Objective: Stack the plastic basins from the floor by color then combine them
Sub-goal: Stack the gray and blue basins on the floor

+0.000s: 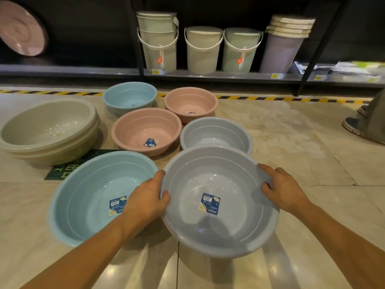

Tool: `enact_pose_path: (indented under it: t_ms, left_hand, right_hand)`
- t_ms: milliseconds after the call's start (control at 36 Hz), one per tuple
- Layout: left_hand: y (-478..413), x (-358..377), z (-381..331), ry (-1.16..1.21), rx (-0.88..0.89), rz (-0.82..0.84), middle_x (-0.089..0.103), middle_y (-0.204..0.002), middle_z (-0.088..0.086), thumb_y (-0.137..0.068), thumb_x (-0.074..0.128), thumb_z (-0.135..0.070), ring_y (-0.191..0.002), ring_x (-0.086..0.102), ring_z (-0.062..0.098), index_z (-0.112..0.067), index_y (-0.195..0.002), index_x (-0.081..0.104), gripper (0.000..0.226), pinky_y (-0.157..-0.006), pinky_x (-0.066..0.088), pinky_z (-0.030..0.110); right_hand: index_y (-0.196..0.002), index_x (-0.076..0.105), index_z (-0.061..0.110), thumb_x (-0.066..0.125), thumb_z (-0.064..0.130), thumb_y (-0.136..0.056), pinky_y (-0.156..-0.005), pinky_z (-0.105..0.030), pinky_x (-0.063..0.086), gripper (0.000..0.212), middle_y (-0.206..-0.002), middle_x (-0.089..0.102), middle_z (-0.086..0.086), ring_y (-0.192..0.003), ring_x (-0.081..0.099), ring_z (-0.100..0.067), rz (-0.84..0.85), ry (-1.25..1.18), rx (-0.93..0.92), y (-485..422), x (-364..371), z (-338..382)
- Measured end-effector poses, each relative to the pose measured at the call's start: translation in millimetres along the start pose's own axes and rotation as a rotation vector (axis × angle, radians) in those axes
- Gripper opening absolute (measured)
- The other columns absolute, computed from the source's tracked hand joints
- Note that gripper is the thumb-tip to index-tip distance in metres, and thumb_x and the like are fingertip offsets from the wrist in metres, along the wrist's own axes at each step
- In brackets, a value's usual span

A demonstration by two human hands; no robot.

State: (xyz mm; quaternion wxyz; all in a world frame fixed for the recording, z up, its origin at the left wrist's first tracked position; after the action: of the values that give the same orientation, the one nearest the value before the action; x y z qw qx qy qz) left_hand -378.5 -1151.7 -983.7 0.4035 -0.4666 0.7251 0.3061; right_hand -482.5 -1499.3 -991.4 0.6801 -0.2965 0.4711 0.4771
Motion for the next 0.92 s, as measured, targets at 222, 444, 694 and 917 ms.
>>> enact_pose_path:
  t_ms: [222,444,694,917]
  left_hand:
    - [-35.7,-78.5,13.6,-0.072,0.049,-0.092,0.058,-0.081,-0.001,-0.088,0.058,-0.038,-0.075,0.058,0.024,-0.032,-0.136,0.039,0.052,-0.068,0.048,0.036]
    - [-47.9,-162.2,37.8,-0.124,0.043,-0.095,0.064,-0.091,0.001,-0.09,0.061,-0.034,-0.076,0.061,0.018,-0.029,-0.136,0.041,0.05,-0.074,0.051,0.032]
    - [-17.4,-206.8,100.0,-0.121,-0.069,-0.171,0.069,-0.104,0.006,-0.09,0.06,-0.029,-0.082,0.062,0.023,-0.026,-0.135,0.044,0.047,-0.075,0.052,0.035]
    - [9.0,-212.2,164.9,-0.074,-0.163,-0.227,0.062,-0.088,0.0,-0.09,0.061,-0.026,-0.074,0.059,0.02,-0.023,-0.134,0.046,0.047,-0.067,0.042,0.029]
  right_hand:
    - [-0.153,0.04,0.022,0.056,0.023,-0.096,-0.074,-0.032,0.041,0.06,-0.104,0.054,-0.01,-0.086,0.052,-0.026,-0.05,-0.048,-0.072,-33.2,-49.3,55.8]
    - [-0.147,0.049,0.024,0.061,0.02,-0.091,-0.072,-0.031,0.047,0.057,-0.101,0.059,-0.002,-0.085,0.058,-0.024,-0.102,-0.139,-0.111,-62.3,-67.7,134.1]
    - [-0.144,0.052,0.03,0.062,0.022,-0.093,-0.069,-0.035,0.057,0.052,-0.093,0.067,0.0,-0.078,0.064,-0.016,-0.049,-0.204,-0.229,-81.4,-39.7,222.7]
    - [-0.144,0.051,0.024,0.063,0.016,-0.093,-0.074,-0.03,0.046,0.053,-0.103,0.058,0.005,-0.079,0.055,-0.01,0.032,-0.178,-0.338,-94.9,-0.8,284.8]
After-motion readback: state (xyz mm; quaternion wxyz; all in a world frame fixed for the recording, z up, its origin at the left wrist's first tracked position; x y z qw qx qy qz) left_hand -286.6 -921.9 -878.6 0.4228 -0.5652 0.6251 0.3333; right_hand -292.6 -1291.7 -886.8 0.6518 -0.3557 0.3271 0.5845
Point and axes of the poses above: each hand's wrist, its own y-axis away from the middle knuckle, its own x-axis out of the palm, z = x × y, the point moved 1 cm from there along -y, towards the middle knuckle
